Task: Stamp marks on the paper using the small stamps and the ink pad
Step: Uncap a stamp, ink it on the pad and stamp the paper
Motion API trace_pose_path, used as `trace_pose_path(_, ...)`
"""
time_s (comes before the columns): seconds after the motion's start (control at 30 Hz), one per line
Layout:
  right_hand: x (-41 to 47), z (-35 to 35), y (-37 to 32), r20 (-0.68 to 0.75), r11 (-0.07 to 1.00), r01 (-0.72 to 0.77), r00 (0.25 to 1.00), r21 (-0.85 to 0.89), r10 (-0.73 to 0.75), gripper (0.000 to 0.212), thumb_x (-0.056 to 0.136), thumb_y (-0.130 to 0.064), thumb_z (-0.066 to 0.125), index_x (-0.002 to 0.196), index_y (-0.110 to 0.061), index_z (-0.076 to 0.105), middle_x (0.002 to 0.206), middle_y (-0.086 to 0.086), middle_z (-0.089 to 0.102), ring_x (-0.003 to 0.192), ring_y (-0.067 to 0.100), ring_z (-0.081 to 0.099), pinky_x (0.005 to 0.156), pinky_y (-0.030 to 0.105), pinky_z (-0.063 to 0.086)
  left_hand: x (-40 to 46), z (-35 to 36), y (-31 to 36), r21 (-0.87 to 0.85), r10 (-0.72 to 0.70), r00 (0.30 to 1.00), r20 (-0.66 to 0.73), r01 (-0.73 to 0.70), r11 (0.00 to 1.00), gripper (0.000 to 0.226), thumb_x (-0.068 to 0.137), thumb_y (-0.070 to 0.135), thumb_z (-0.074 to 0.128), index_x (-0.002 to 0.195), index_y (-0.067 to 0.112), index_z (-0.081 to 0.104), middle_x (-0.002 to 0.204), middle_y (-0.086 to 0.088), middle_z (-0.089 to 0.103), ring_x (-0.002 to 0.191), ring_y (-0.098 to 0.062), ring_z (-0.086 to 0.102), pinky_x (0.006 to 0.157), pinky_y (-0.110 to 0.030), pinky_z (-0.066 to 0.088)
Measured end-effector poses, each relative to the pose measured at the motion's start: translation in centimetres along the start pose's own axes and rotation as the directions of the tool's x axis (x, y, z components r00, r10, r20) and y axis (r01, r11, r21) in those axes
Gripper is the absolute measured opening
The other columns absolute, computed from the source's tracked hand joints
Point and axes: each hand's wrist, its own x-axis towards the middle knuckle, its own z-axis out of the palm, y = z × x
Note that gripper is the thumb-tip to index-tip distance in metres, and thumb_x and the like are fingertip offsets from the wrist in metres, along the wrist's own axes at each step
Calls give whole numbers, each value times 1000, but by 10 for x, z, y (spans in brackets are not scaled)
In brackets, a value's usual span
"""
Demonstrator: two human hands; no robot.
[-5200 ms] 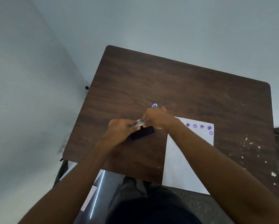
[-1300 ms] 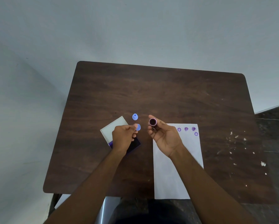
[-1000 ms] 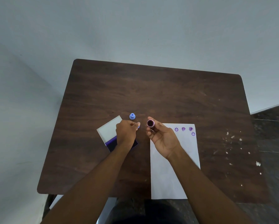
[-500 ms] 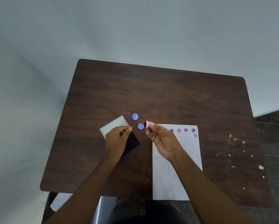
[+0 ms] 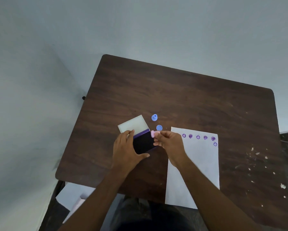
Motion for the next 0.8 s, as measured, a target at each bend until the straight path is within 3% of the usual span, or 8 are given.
trace_pose_path(0.13,7,17,11,23,780,206,971,-591,-240,20,88,-37,66,86,-18,69,81,-4,70,67,10,60,61,14,43,-1,9,3,-28,25,1000,10,-25,999,107,55,66,80,142,14,44,142,-10,50,130,-28,46,108,-42,36)
trace_pose_path(0.27,20,37,16,87,527,180,977,-831,-197,31,95,-33,53,106,-7,65,101,10,67,89,20,60,75,20,36,2,11,4,-72,15,1000,6,-14,997,100,60,59,82,141,13,45,144,-11,50,132,-28,45,111,-42,34)
trace_pose_path(0.4,32,53,20,72,440,43,996,-897,48,45,93,-34,58,130,-9,50,130,11,57,114,26,54,95,30,42,3,13,1,-95,26,999,-21,-28,995,92,66,56,79,140,12,46,144,-10,50,132,-27,45,111,-40,33)
trace_pose_path(0.53,41,63,9,-43,445,-219,927,-868,374,56,93,-32,61,141,-12,37,146,9,41,130,28,42,107,37,34,4,19,0,-56,51,999,-6,-51,997,83,71,55,76,139,14,49,142,-8,52,130,-25,48,112,-38,31)
trace_pose_path(0.57,37,63,7,-7,431,-155,946,-889,325,50,95,-28,58,137,-8,41,143,12,44,127,30,44,105,38,36,4,20,0,-49,59,998,-25,-60,997,81,70,53,77,136,14,52,139,-8,55,127,-26,51,111,-39,33)
trace_pose_path(0.63,22,58,8,157,384,156,987,-910,-29,24,92,-16,53,109,0,57,118,23,60,103,35,56,86,40,47,5,22,-1,-67,58,997,-59,-62,996,78,67,49,80,132,13,56,133,-9,60,122,-26,55,108,-40,37)
trace_pose_path(0.67,14,55,9,240,320,287,954,-903,-178,15,88,-10,53,94,2,59,101,25,63,90,36,58,76,41,47,6,22,-2,-73,56,997,-61,-61,995,77,67,48,80,131,13,57,132,-9,61,121,-26,56,108,-39,37)
trace_pose_path(0.8,4,54,6,345,221,398,906,-890,-245,10,83,-2,55,88,5,61,90,24,61,86,37,57,75,44,48,7,23,-2,-86,48,997,-53,-52,995,73,69,44,80,131,11,58,132,-10,61,122,-27,56,110,-40,35)
